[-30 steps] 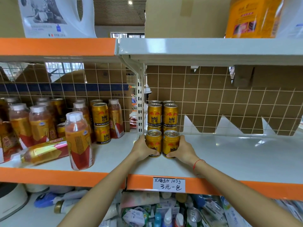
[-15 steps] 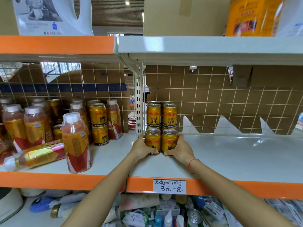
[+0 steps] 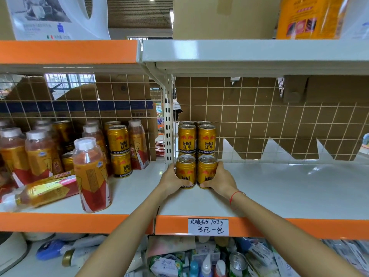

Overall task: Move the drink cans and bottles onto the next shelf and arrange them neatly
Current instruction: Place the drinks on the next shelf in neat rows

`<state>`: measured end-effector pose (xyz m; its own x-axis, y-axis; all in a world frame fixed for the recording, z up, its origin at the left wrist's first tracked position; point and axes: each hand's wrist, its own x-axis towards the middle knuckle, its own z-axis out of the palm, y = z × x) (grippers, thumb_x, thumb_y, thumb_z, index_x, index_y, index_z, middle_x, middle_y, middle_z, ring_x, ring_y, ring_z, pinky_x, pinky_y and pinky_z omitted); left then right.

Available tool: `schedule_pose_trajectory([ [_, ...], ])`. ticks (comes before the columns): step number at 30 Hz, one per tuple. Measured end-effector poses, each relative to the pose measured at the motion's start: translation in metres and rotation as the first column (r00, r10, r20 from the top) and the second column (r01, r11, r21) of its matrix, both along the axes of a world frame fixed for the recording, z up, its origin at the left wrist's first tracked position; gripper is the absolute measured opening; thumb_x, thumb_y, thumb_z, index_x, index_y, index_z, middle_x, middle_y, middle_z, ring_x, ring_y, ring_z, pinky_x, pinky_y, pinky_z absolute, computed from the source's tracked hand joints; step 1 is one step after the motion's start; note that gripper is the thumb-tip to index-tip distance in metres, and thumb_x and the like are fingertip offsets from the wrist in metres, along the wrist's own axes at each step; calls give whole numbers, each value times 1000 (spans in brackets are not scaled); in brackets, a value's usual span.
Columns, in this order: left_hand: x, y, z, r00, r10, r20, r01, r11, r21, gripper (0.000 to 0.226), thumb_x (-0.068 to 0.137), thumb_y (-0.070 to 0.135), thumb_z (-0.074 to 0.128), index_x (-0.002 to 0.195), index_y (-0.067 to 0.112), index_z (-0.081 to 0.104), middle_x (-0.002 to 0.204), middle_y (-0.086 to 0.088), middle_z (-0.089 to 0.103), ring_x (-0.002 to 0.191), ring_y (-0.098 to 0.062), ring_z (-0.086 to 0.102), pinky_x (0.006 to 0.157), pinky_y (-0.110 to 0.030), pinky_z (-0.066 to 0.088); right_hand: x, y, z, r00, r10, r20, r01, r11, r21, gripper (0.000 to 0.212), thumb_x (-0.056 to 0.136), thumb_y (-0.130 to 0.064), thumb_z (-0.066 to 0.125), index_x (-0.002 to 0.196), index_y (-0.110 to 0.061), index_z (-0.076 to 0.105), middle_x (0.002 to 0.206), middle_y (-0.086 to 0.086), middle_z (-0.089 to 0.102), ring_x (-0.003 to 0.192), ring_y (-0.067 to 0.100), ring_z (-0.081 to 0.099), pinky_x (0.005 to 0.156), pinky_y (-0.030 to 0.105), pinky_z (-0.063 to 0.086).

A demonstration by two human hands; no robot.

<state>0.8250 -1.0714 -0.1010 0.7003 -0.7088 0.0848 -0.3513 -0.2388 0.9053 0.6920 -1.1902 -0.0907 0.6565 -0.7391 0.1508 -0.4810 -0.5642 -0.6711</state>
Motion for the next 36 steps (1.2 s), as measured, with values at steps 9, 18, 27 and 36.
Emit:
schedule_pose_trajectory([
  [9,0,1,-2,1000,0,4,0,1000,-11,82,69,14,83,135,15,36,133,-6,51,110,-16,52,92,-29,45,0,-1,-1,1000,-1,-9,1,1000,-16,85,65,-36,84,129,-15,32,123,8,58,110,29,58,88,41,50],
  [18,-1,1,-1,1000,-2,9,2,1000,1,82,70,15,83,136,15,35,136,-6,50,117,-20,52,93,-29,44,1,-1,-2,1000,-2,-7,1,999,-32,81,66,-35,83,126,-15,33,121,8,59,108,28,58,86,39,49],
  [27,-4,2,0,1000,18,-5,-18,1000,-12,80,68,13,84,133,14,37,135,-7,51,115,-19,53,93,-29,45,0,-2,-2,1000,4,-13,-5,1000,-29,84,66,-36,83,129,-15,33,123,8,59,109,28,58,88,40,50],
  [36,-8,5,3,1000,3,-23,-2,1000,10,81,71,14,83,135,14,34,138,-7,48,119,-20,50,95,-30,43,-2,0,0,1000,13,-17,-13,1000,-3,80,66,-35,83,126,-16,33,124,8,57,111,29,57,90,41,49],
])
